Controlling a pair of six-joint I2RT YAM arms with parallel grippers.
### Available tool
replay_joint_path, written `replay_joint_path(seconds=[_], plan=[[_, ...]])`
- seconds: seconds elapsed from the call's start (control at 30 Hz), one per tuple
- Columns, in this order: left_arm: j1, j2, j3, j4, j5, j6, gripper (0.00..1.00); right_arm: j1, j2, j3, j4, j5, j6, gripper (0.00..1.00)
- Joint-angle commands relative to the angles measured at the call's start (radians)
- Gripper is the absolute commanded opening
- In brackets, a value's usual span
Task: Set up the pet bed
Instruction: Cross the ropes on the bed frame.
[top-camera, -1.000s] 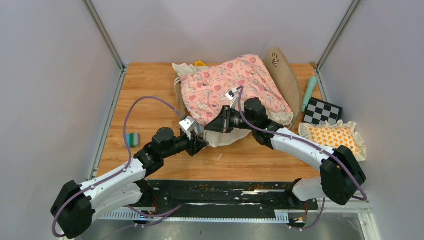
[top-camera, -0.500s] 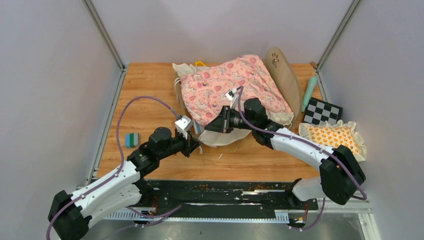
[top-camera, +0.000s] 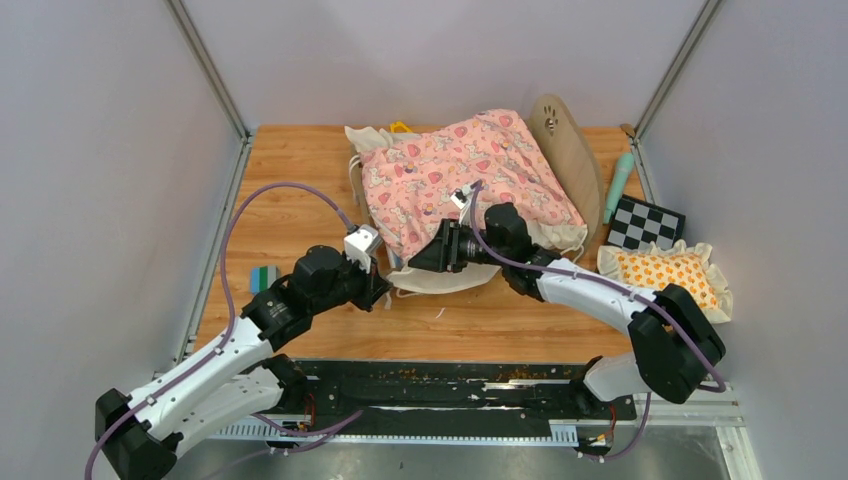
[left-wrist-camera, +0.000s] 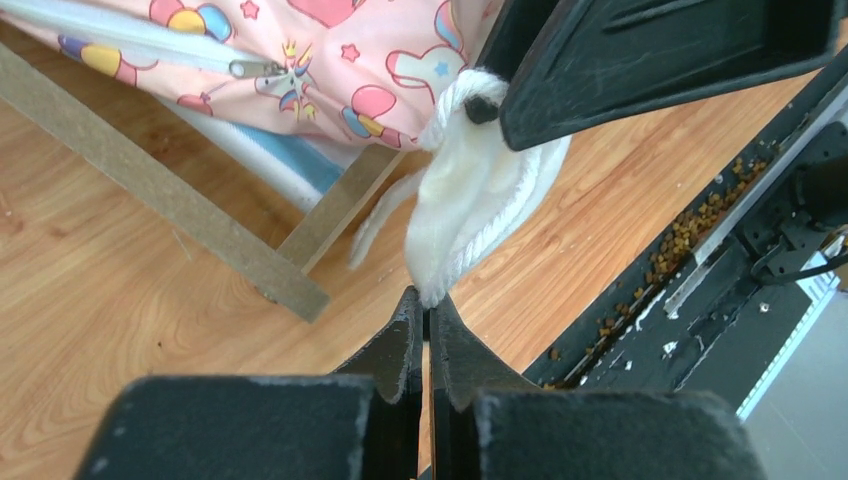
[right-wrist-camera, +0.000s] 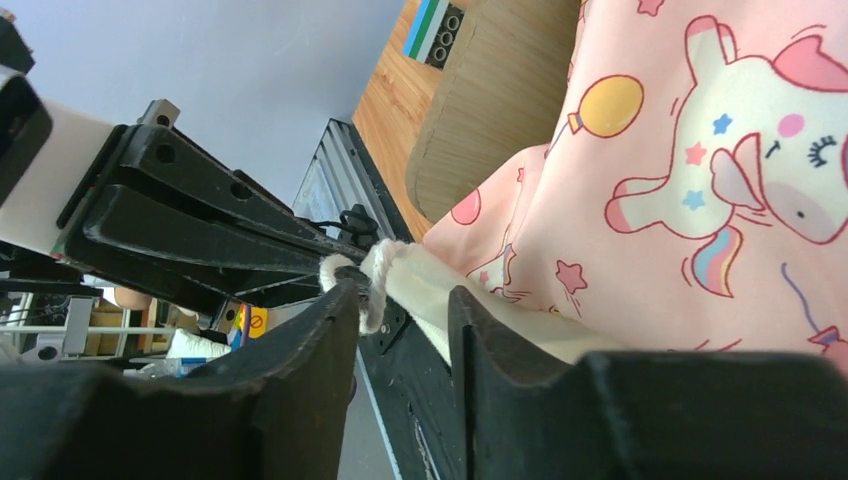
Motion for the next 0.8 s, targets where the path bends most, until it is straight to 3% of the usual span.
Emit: replay_joint_path(seconds=[0.0, 0.17, 0.47, 0.77], plan=[[-0.003, 0.004, 0.041, -0.059, -0.015, 0.021, 0.01, 0.021, -0.014, -0.022, 0.144, -0.014, 0.032, 0.42], [-0.003, 0.0, 0.038, -0.068, -0.017, 0.016, 0.01, 0.073, -0.026, -0.067, 0.258, 0.041, 0.147, 0.48], [-0.003, -0.012, 0.023, -0.06, -0.004, 0.006, 0.0, 0.192, -0.064, -0.15, 0.304, 0.345, 0.289, 0.52], [-0.003, -0.037, 0.009, -0.057, 0.007, -0.004, 0.0, 0.2, 0.023, -0.164, 0.475, 0.375, 0.398, 0.48]])
